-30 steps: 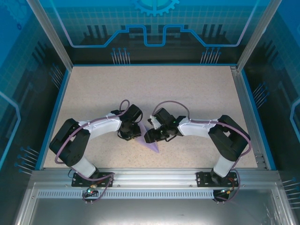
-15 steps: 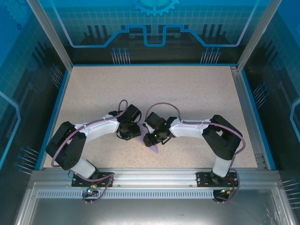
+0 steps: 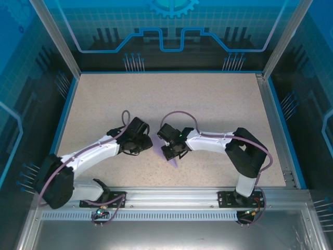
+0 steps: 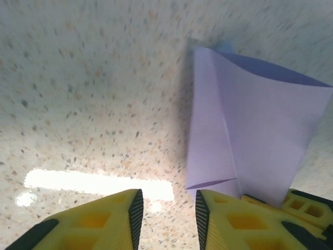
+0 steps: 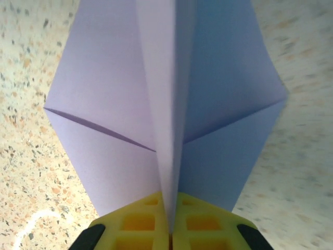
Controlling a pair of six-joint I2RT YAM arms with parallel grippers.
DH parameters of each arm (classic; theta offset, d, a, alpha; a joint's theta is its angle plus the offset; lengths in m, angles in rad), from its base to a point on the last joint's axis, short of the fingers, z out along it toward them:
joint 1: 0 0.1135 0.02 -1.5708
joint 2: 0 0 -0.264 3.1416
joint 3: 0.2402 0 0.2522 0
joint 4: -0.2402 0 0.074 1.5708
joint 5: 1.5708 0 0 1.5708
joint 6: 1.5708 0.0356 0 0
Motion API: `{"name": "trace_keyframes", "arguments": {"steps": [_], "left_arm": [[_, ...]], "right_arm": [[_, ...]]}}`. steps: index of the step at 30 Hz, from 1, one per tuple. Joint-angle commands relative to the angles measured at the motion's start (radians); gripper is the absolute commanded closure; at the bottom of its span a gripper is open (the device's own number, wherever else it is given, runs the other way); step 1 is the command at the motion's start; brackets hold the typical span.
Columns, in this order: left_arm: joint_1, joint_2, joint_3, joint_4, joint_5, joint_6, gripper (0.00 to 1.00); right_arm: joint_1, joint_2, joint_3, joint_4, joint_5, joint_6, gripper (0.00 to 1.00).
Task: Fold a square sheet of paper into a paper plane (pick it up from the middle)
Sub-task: Move the paper plane to the center of the table.
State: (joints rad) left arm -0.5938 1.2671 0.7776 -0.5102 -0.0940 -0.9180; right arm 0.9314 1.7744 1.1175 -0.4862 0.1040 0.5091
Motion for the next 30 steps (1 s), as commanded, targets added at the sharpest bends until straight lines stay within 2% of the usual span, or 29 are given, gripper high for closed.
{"name": "trace_keyframes", "arguments": {"steps": [1, 6, 10, 17, 25, 30], "left_arm": [[0.0, -0.065, -0.035, -0.021, -0.112, -0.022, 0.61], [0.019, -0.106, -0.071, -0.011, -0.121, -0.052, 0.59], [0.038, -0.101, -0.085, 0.018, -0.096, -0.066, 0.57], [0.06, -0.095, -0.084, 0.016, -0.078, -0.055, 0.56], [0.071, -0.091, -0.095, 0.024, -0.065, -0.05, 0.56], [0.078, -0.071, -0.092, 0.033, -0.05, -0.045, 0.56]], "right_arm": [[-0.058, -0.079, 0.051, -0.076, 0.129, 0.045, 0.94], [-0.162, -0.05, 0.125, -0.146, 0.175, 0.096, 0.94], [-0.219, 0.077, 0.262, -0.238, 0.158, 0.104, 0.95], [-0.229, 0.267, 0.464, -0.351, 0.184, 0.104, 0.94], [-0.23, 0.347, 0.504, -0.362, 0.167, 0.126, 0.92], [-0.232, 0.382, 0.493, -0.36, 0.165, 0.14, 0.86]]}}
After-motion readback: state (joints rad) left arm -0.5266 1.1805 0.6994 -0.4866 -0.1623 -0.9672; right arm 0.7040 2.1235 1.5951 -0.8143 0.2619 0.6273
